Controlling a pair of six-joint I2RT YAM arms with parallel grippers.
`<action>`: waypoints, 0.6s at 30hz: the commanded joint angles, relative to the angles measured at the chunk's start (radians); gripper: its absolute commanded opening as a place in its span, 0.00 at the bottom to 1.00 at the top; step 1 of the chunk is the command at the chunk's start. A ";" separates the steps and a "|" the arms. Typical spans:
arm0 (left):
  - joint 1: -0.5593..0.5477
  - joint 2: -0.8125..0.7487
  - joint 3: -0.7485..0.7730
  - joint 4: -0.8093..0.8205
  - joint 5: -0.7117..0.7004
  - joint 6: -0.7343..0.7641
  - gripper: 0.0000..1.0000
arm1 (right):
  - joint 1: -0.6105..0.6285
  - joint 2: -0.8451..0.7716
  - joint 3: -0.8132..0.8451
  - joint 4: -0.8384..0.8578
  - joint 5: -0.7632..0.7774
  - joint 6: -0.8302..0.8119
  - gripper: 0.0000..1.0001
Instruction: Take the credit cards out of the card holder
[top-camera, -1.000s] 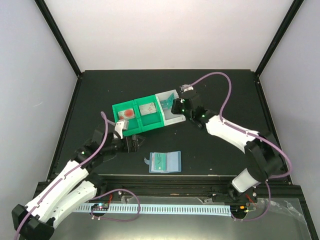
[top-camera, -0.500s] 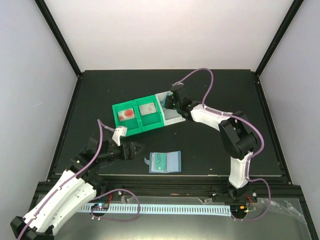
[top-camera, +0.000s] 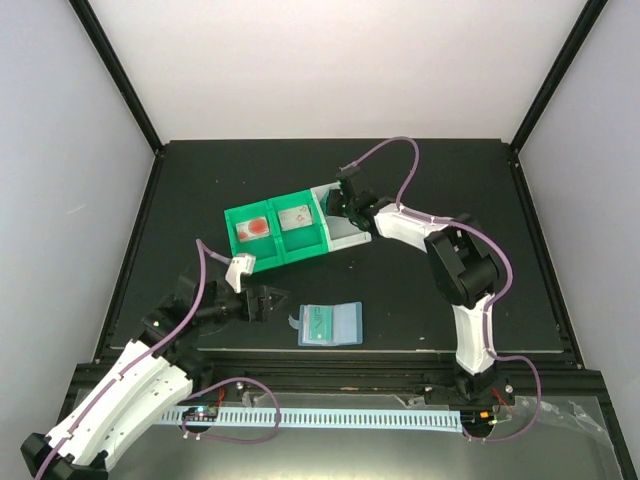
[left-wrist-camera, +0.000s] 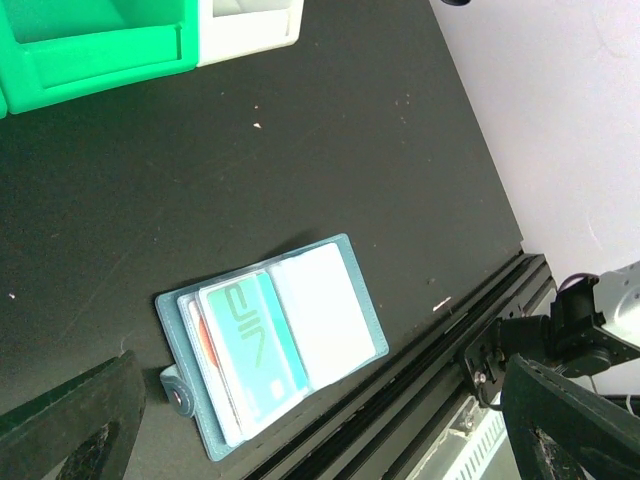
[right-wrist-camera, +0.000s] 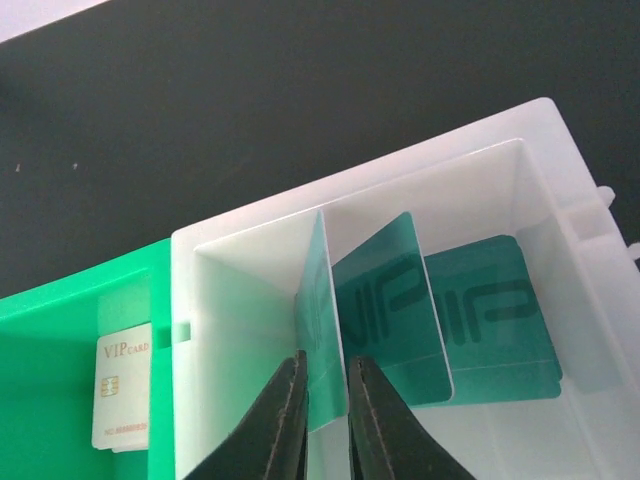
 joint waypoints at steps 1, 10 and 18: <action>0.001 -0.010 0.015 -0.014 0.015 0.015 0.99 | -0.011 0.010 0.042 -0.039 0.019 -0.005 0.17; 0.001 0.029 0.003 -0.024 0.006 0.003 0.99 | -0.014 -0.050 0.058 -0.119 0.086 -0.057 0.32; -0.002 0.111 -0.024 0.007 -0.028 -0.025 0.99 | -0.014 -0.124 0.050 -0.182 0.040 -0.090 0.41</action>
